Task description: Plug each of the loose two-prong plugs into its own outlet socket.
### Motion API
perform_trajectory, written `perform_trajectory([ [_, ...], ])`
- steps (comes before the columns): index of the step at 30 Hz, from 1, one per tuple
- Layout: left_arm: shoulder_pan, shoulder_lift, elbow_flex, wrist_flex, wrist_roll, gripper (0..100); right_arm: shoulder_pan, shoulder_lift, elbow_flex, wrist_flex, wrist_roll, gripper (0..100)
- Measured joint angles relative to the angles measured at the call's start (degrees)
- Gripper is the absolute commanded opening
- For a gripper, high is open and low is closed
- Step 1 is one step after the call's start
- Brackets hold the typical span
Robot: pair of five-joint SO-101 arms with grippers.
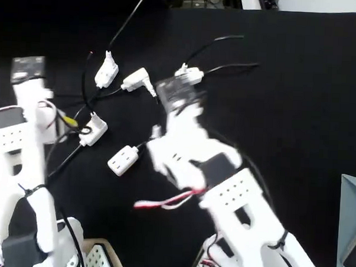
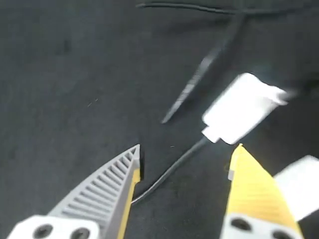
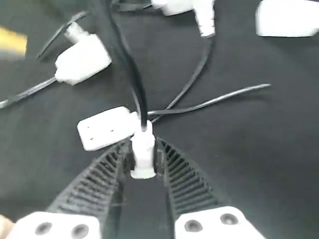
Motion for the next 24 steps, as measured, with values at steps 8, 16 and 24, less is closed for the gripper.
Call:
perform_trajectory([
  [8,-3.9,0.0,3.5,0.0,7.3,28,-10.1,0.0,10.1,-15.7,0.4,1.1],
  [16,-3.9,0.0,5.0,0.0,13.3,28,-11.3,7.8,13.5,-30.0,3.2,1.1],
  [24,-3.9,0.0,8.8,-3.7,13.3,28,-12.3,19.3,13.2,-34.3,3.5,1.1],
])
